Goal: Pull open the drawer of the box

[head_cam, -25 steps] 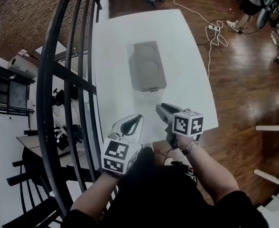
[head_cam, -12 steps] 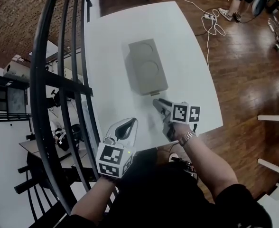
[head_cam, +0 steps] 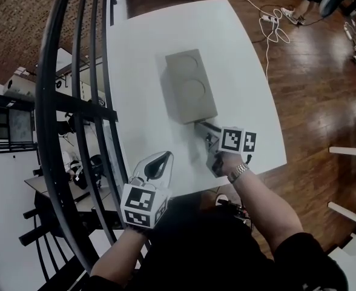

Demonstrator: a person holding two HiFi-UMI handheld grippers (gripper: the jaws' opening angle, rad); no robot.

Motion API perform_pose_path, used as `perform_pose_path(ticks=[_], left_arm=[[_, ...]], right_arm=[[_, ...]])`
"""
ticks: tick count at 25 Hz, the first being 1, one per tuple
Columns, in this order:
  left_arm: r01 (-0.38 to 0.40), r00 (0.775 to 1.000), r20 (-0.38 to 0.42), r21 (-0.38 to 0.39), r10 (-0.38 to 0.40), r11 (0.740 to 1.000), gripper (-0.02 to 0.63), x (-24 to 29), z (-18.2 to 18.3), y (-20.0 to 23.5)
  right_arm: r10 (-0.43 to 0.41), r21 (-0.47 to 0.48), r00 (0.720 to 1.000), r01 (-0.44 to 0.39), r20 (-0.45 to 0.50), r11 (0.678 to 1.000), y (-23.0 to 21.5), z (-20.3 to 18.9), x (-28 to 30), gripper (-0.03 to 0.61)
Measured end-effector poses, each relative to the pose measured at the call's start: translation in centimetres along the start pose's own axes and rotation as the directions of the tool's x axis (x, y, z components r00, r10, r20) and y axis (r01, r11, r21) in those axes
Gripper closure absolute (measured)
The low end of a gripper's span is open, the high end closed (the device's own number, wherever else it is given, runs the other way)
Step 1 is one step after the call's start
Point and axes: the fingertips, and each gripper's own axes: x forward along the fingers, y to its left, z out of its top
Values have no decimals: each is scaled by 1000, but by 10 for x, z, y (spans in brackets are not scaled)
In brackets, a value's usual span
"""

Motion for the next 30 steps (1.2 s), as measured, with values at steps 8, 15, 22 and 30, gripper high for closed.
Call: perform_pose_path(ticks=[8, 15, 22, 30], left_arm=[[-7, 1000, -1, -1, 7, 1000, 598, 4, 0, 3], [-12, 1000, 0, -2, 12, 1000, 598, 1, -3, -3], [-17, 1000, 2, 0, 17, 1000, 598, -2, -5, -10], [-24, 1000, 12, 5, 24, 1000, 598, -13, -10, -25]], right_arm=[[10, 32, 1000, -10, 11, 999, -1, 2, 1, 480], [27, 65, 1000, -28, 14, 998, -2, 0, -2, 495], [27, 56, 1000, -27, 5, 998, -2, -7, -6, 500], [27, 54, 1000, -26, -7, 998, -3, -22, -18, 500]])
